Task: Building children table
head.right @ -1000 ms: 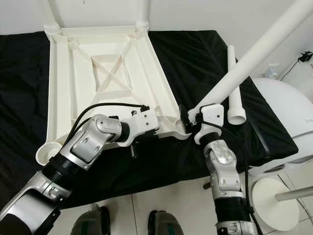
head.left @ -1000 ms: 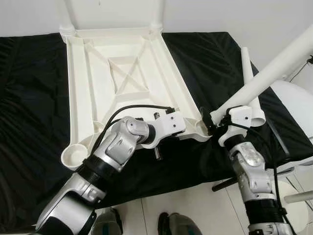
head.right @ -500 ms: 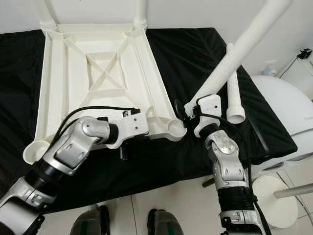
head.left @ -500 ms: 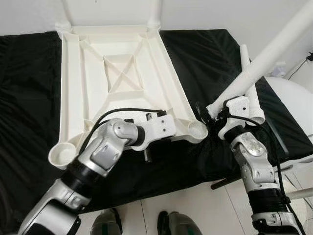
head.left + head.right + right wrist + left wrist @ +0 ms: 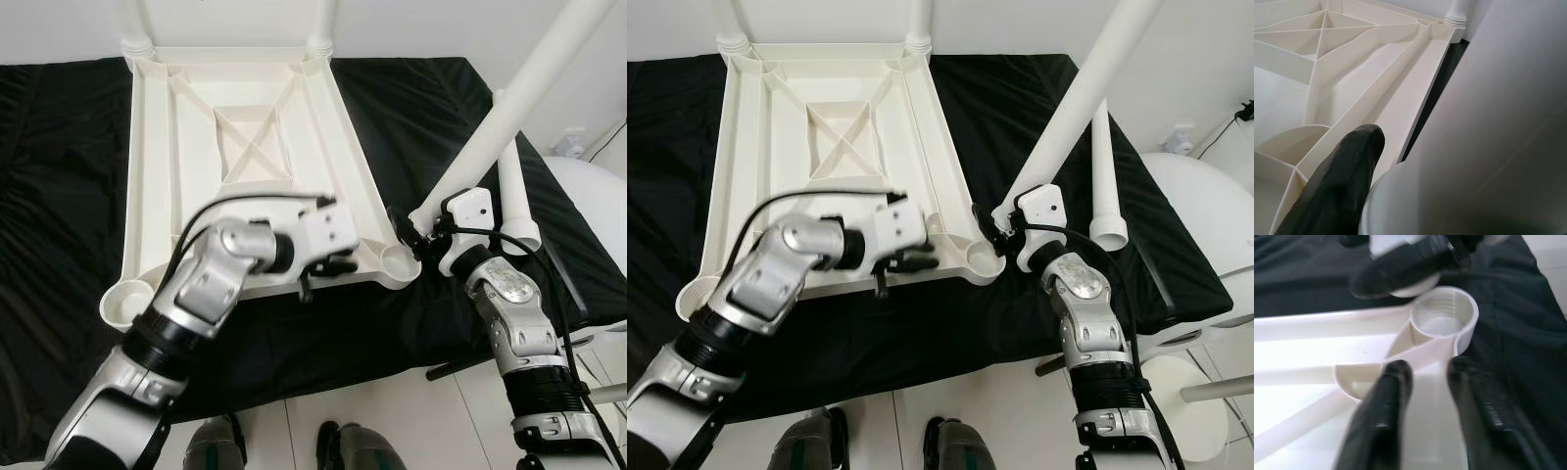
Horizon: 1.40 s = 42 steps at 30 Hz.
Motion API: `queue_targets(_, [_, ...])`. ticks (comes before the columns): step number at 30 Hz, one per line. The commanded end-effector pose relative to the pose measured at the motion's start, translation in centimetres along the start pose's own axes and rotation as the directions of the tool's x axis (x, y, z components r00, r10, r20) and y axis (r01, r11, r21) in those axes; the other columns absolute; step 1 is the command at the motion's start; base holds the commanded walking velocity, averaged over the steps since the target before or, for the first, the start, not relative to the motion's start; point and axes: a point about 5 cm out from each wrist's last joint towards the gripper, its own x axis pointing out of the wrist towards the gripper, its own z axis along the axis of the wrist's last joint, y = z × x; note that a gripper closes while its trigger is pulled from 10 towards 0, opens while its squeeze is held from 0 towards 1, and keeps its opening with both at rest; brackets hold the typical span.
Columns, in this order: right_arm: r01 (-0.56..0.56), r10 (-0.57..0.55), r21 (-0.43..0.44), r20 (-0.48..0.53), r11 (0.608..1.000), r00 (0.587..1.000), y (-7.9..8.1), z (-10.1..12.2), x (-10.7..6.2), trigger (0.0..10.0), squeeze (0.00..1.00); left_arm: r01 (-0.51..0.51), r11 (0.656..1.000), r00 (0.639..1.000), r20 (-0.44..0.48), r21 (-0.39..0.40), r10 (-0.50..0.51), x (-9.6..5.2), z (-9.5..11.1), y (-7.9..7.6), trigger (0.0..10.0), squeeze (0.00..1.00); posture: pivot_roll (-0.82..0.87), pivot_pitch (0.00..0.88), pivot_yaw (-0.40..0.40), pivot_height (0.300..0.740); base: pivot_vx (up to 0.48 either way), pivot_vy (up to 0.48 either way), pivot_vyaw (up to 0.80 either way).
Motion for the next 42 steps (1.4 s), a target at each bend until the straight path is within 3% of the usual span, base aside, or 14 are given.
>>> queue_targets(1, [-0.008,0.008,-0.005,-0.010,1.000,1.000,-0.3,0.0,0.0,10.0,0.00,-0.056,0.998,0.998,0.003,-0.008,0.056,0.0,0.1,0.2,10.0,1.00,0.01,0.100,-0.087,0.740,0.000,0.000,0.00])
queue_targets(2, [-0.014,0.014,-0.007,-0.011,1.000,1.000,-0.2,0.0,0.0,10.0,0.00,-0.060,0.998,0.998,0.006,-0.008,0.060,-0.1,0.3,0.4,10.0,0.86,0.01,0.092,-0.087,0.740,0.000,0.000,0.00])
queue_targets(3, [-0.019,0.019,-0.007,-0.011,1.000,1.000,-0.3,0.0,0.0,10.0,0.00,-0.067,0.998,0.998,0.017,-0.009,0.067,-0.2,0.5,0.6,10.0,0.23,0.01,0.090,-0.086,0.740,0.000,0.000,0.00])
queue_targets(4, [-0.019,0.019,-0.007,-0.011,1.000,1.000,-0.3,0.0,0.0,10.0,0.00,-0.067,0.998,0.998,0.017,-0.009,0.067,-0.2,0.5,0.6,10.0,0.23,0.01,0.090,-0.086,0.740,0.000,0.000,0.00])
queue_targets(5, [-0.029,0.029,-0.009,-0.009,1.000,1.000,-0.3,0.1,0.1,10.0,0.00,-0.080,0.997,0.996,0.037,-0.019,0.081,-0.4,0.8,1.0,10.0,0.00,0.01,0.089,-0.086,0.740,0.000,0.000,0.00])
queue_targets(9, [-0.065,0.065,-0.006,-0.006,0.998,0.998,-0.5,0.3,0.2,10.0,0.00,-0.138,0.989,0.985,0.096,-0.051,0.143,-0.9,1.8,2.4,10.0,0.00,0.01,0.081,-0.085,0.740,0.000,0.000,0.00])
queue_targets(13, [-0.129,0.129,-0.032,-0.004,0.991,0.992,-0.9,0.7,0.4,10.0,0.00,-0.200,0.964,0.951,0.204,-0.177,0.234,-1.9,3.9,4.9,10.0,0.00,0.01,0.072,-0.087,0.740,0.000,0.000,0.00])
queue_targets(16, [-0.139,0.139,-0.037,-0.003,0.990,0.990,-0.9,0.7,0.4,10.0,0.00,-0.207,0.958,0.942,0.222,-0.200,0.250,-2.1,4.4,5.4,10.0,0.00,0.01,0.069,-0.089,0.740,0.000,0.000,0.00])
queue_targets(19, [-0.202,0.202,-0.036,0.012,0.979,0.979,-0.8,1.2,0.6,10.0,0.00,-0.195,0.940,0.913,0.298,-0.280,0.278,-2.5,6.5,6.9,10.0,0.00,0.01,0.063,-0.091,0.740,0.000,0.000,0.00])
queue_targets(32, [-0.262,0.264,-0.058,0.023,0.963,0.964,-0.5,1.8,1.6,10.0,0.00,-0.107,0.960,0.894,0.397,-0.260,0.207,-1.4,10.0,6.7,10.0,0.00,0.02,0.072,-0.105,0.740,0.000,0.000,0.00])
queue_targets(33, [-0.267,0.268,-0.061,0.026,0.962,0.963,-0.4,1.9,1.7,10.0,0.00,-0.094,0.961,0.891,0.408,-0.260,0.198,-1.2,10.3,6.6,10.0,0.08,0.02,0.072,-0.105,0.740,0.000,0.000,0.00])
queue_targets(34, [-0.267,0.268,-0.061,0.026,0.962,0.963,-0.4,1.9,1.7,10.0,0.00,-0.094,0.961,0.891,0.408,-0.260,0.198,-1.2,10.3,6.6,10.0,0.08,0.02,0.072,-0.105,0.740,0.000,0.000,0.00])
queue_targets(35, [-0.271,0.273,-0.061,0.028,0.961,0.962,-0.4,1.9,1.8,10.0,0.00,-0.078,0.955,0.890,0.413,-0.285,0.196,-0.8,10.6,6.6,10.0,1.00,0.02,0.076,-0.106,0.740,0.000,0.000,0.00])
queue_targets(42, [-0.286,0.289,-0.072,0.036,0.955,0.957,-0.3,2.2,2.2,10.0,0.00,-0.038,0.964,0.891,0.428,-0.265,0.153,0.0,11.9,6.0,10.0,0.97,0.02,0.086,-0.106,0.740,0.000,0.000,0.00])
